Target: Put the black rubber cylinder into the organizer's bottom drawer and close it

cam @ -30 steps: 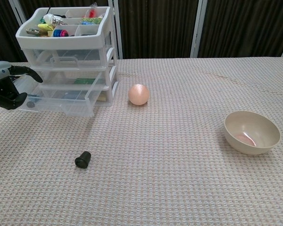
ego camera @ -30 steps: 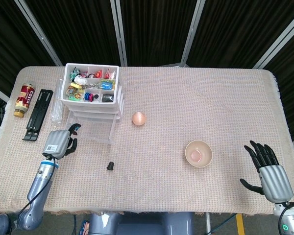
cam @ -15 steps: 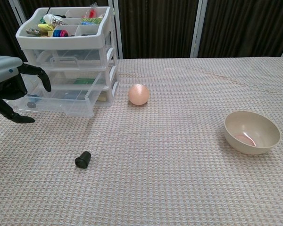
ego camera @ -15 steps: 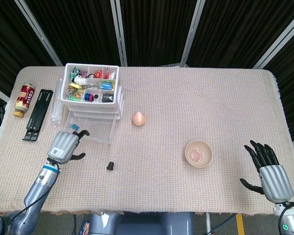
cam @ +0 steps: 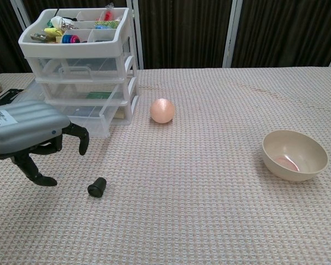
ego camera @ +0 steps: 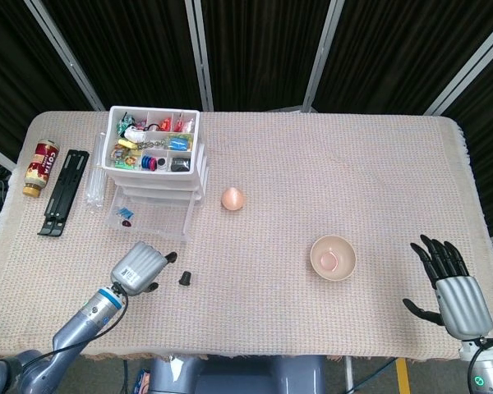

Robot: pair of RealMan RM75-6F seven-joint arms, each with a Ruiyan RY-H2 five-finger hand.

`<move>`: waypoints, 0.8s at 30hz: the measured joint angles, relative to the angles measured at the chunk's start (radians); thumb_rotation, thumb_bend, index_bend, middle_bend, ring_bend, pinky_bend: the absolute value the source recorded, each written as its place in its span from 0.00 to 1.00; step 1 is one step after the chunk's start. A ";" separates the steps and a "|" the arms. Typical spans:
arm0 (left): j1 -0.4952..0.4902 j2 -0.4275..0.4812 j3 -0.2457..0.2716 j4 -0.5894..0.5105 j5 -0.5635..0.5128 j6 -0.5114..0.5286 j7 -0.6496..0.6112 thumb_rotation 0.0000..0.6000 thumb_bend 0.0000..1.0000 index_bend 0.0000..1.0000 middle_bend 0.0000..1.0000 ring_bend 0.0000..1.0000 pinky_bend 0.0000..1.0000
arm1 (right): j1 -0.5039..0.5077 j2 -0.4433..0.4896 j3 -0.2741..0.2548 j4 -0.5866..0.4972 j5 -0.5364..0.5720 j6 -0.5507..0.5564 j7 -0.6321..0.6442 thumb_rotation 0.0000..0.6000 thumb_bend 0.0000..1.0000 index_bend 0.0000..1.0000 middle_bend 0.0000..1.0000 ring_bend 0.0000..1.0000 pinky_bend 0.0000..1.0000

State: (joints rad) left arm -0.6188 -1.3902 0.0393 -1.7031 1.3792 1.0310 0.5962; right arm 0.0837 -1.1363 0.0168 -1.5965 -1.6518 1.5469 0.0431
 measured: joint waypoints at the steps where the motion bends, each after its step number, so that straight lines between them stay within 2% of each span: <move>1: -0.004 -0.010 0.000 0.005 -0.006 -0.010 0.011 1.00 0.14 0.43 1.00 0.91 0.81 | 0.000 0.000 0.000 0.000 0.000 0.000 0.001 1.00 0.07 0.09 0.00 0.00 0.00; 9: -0.037 -0.097 -0.009 0.062 -0.075 -0.077 0.091 1.00 0.15 0.44 1.00 0.91 0.81 | 0.000 0.002 0.001 0.003 0.001 0.002 0.010 1.00 0.07 0.09 0.00 0.00 0.00; 17: -0.049 -0.150 -0.019 0.104 -0.102 -0.084 0.124 1.00 0.15 0.44 1.00 0.91 0.81 | 0.000 0.003 0.000 0.002 -0.003 0.002 0.015 1.00 0.07 0.09 0.00 0.00 0.00; 22: -0.058 -0.172 -0.024 0.124 -0.112 -0.088 0.135 1.00 0.24 0.46 1.00 0.91 0.81 | 0.000 0.004 -0.001 0.001 -0.003 0.002 0.016 1.00 0.07 0.09 0.00 0.00 0.00; 24: -0.060 -0.180 -0.026 0.131 -0.121 -0.092 0.138 1.00 0.24 0.46 1.00 0.91 0.81 | 0.000 0.004 -0.001 0.001 -0.003 0.002 0.016 1.00 0.07 0.09 0.00 0.00 0.00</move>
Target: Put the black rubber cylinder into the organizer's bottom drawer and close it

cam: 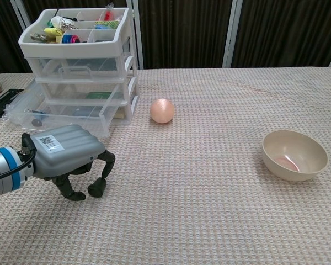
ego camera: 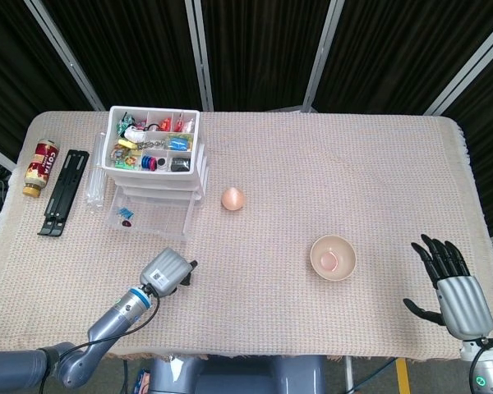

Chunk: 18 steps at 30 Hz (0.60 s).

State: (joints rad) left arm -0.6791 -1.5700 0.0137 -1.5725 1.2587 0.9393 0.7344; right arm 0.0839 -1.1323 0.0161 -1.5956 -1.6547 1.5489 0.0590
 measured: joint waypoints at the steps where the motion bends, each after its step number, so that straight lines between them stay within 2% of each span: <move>1: -0.002 -0.004 0.000 0.004 -0.004 -0.002 0.003 1.00 0.24 0.46 1.00 0.91 0.81 | 0.000 0.000 0.000 0.000 0.000 0.000 0.000 1.00 0.07 0.09 0.00 0.00 0.00; 3: -0.003 -0.008 0.001 0.009 -0.009 -0.005 0.007 1.00 0.25 0.46 1.00 0.91 0.81 | 0.000 0.000 0.000 0.000 0.000 -0.001 0.001 1.00 0.07 0.09 0.00 0.00 0.00; 8: -0.008 -0.021 -0.001 0.022 -0.021 -0.009 0.011 1.00 0.37 0.49 1.00 0.91 0.81 | 0.001 0.000 0.000 0.000 0.000 -0.002 0.001 1.00 0.07 0.09 0.00 0.00 0.00; 18: -0.010 -0.026 0.006 0.020 -0.014 -0.001 0.004 1.00 0.41 0.55 1.00 0.91 0.81 | 0.000 0.001 0.001 0.000 0.003 -0.001 0.004 1.00 0.07 0.09 0.00 0.00 0.00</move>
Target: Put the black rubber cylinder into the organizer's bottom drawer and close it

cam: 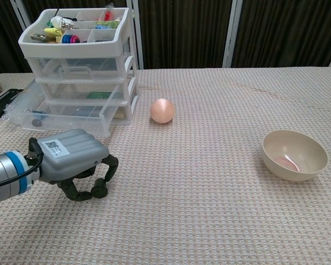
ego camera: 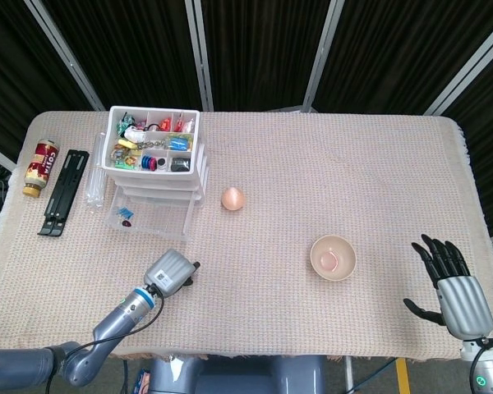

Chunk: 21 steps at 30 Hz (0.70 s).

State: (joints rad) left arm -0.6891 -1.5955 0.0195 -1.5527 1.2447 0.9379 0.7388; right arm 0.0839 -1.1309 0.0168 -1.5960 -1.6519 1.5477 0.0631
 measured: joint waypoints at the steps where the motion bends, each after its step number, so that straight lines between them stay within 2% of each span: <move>1: 0.000 0.004 0.000 -0.006 0.005 0.004 -0.003 1.00 0.41 0.55 1.00 0.91 0.81 | 0.000 0.000 0.000 0.001 0.000 0.000 0.000 1.00 0.07 0.09 0.00 0.00 0.00; 10: -0.002 0.068 -0.028 -0.087 0.063 0.065 -0.022 1.00 0.41 0.55 1.00 0.91 0.81 | 0.000 0.000 -0.002 0.000 -0.003 0.000 -0.002 1.00 0.07 0.09 0.00 0.00 0.00; 21: -0.015 0.196 -0.114 -0.186 0.072 0.118 -0.049 1.00 0.41 0.55 1.00 0.91 0.81 | -0.001 -0.002 -0.004 0.000 -0.006 0.000 -0.008 1.00 0.07 0.09 0.00 0.00 0.00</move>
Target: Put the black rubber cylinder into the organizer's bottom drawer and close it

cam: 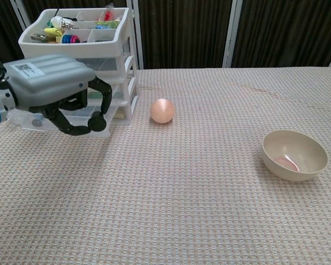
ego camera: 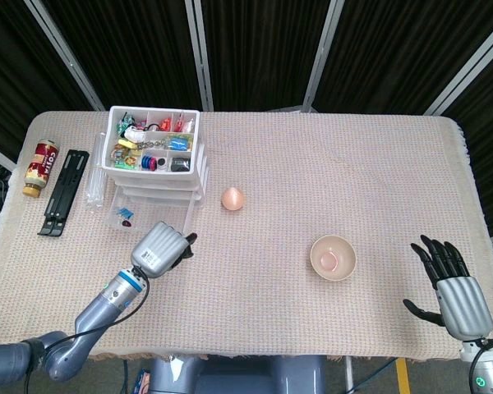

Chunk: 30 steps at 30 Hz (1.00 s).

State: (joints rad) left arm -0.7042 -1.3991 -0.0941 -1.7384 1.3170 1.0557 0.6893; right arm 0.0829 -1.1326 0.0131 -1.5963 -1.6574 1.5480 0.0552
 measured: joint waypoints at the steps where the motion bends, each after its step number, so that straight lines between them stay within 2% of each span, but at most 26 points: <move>1: -0.002 0.009 -0.008 -0.003 -0.005 0.001 -0.005 1.00 0.41 0.55 1.00 0.91 0.81 | 0.000 0.000 0.000 0.000 0.000 -0.001 0.000 1.00 0.07 0.09 0.00 0.00 0.00; 6: -0.009 0.037 -0.037 0.008 -0.029 0.004 -0.023 1.00 0.41 0.55 1.00 0.91 0.81 | 0.000 0.000 -0.001 -0.001 0.002 -0.002 -0.002 1.00 0.07 0.09 0.00 0.00 0.00; 17: -0.010 0.046 -0.048 0.117 -0.094 -0.014 -0.056 1.00 0.41 0.55 1.00 0.91 0.81 | 0.000 -0.001 -0.002 -0.003 0.001 -0.004 -0.007 1.00 0.07 0.09 0.00 0.00 0.00; 23: -0.013 0.023 -0.043 0.174 -0.102 -0.019 -0.074 1.00 0.41 0.44 1.00 0.91 0.81 | 0.000 0.000 -0.001 -0.003 0.004 -0.006 -0.007 1.00 0.07 0.09 0.00 0.00 0.00; 30: -0.009 0.022 -0.038 0.178 -0.100 -0.008 -0.085 1.00 0.38 0.37 1.00 0.90 0.81 | 0.000 0.001 -0.002 -0.004 0.004 -0.006 -0.008 1.00 0.07 0.09 0.00 0.00 0.00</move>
State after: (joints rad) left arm -0.7128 -1.3770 -0.1321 -1.5604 1.2169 1.0478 0.6045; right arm 0.0824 -1.1317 0.0116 -1.6004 -1.6534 1.5423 0.0474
